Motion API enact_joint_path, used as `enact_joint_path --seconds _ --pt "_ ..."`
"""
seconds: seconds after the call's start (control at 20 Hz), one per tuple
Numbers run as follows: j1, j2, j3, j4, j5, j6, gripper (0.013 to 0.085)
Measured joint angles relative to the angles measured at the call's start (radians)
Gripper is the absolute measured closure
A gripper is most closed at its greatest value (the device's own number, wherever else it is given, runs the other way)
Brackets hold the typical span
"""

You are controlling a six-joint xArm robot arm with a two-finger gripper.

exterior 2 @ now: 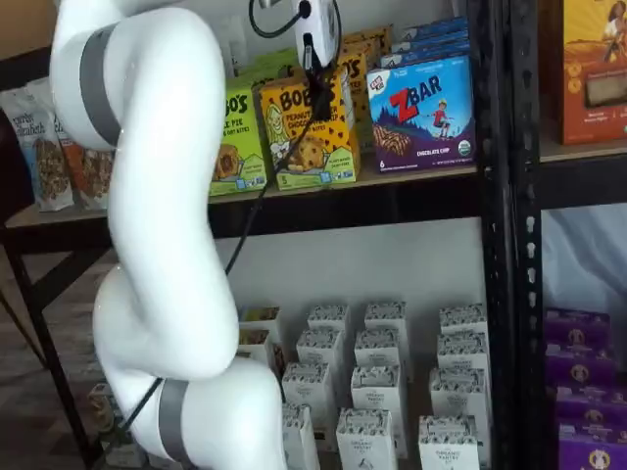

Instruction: Pick up the orange box on the top shelf, the fifth box from the left

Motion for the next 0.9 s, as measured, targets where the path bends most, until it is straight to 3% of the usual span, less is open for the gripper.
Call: enact_joint_path --seconds 0.15,0.6,0.9 --pt "-0.002 0.002 -0.006 0.006 0.006 -0.001 0.0770" --pt "0.000 0.005 -0.043 0.009 0.057 0.004 0.0770" --pt "0.004 -0.055 -0.027 0.024 0.102 0.014 0.0770"
